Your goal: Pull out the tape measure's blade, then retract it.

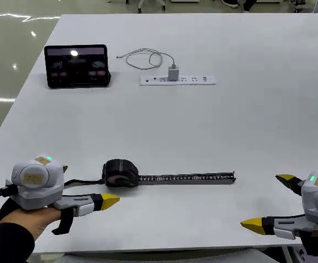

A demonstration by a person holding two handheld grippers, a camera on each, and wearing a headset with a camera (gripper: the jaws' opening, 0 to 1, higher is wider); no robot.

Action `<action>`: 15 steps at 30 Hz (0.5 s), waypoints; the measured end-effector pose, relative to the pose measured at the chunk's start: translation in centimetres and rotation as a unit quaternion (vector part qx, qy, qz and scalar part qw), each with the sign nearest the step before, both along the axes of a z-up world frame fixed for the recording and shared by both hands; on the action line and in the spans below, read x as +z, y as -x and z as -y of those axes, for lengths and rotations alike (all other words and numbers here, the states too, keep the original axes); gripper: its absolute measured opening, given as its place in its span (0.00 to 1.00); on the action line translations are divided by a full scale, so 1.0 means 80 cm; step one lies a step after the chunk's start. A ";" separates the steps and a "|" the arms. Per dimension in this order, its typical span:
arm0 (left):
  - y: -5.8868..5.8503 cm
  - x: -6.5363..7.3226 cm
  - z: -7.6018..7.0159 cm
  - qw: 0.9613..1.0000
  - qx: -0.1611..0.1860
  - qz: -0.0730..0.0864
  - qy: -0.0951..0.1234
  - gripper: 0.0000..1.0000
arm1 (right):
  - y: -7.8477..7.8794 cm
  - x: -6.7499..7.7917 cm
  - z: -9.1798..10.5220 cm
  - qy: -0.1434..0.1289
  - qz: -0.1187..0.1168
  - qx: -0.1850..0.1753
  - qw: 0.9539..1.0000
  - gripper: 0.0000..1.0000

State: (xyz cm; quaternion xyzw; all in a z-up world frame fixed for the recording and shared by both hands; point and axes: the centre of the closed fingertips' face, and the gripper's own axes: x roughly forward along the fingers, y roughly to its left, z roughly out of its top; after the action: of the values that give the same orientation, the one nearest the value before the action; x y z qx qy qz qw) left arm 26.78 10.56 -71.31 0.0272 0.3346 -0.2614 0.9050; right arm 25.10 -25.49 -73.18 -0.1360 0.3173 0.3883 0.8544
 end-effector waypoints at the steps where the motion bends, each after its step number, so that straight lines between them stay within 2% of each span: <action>1: -0.001 -0.002 0.004 1.000 0.003 -0.004 0.003 1.00 | -0.002 0.000 0.001 0.001 -0.001 0.001 1.000 0.96; 4: -0.004 0.000 0.016 1.000 0.004 -0.004 0.013 1.00 | -0.004 0.002 0.000 0.004 0.000 0.006 1.000 0.96; 8: -0.011 -0.001 0.032 1.000 0.000 -0.004 0.013 1.00 | -0.012 0.002 0.001 0.010 0.000 0.012 1.000 0.96; 13: -0.022 -0.002 0.042 1.000 0.007 -0.001 0.016 1.00 | -0.019 0.006 0.000 0.013 0.003 0.017 1.000 0.96; 15: -0.033 0.002 0.039 0.999 0.028 0.031 0.005 1.00 | -0.019 0.006 0.000 0.018 0.001 0.022 1.000 0.97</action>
State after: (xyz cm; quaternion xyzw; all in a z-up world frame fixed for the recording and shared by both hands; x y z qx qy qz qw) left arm 29.41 7.48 -71.15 0.0213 0.3054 -0.2370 0.9220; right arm 26.58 -25.47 -72.73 -0.1589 0.3205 0.4010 0.8434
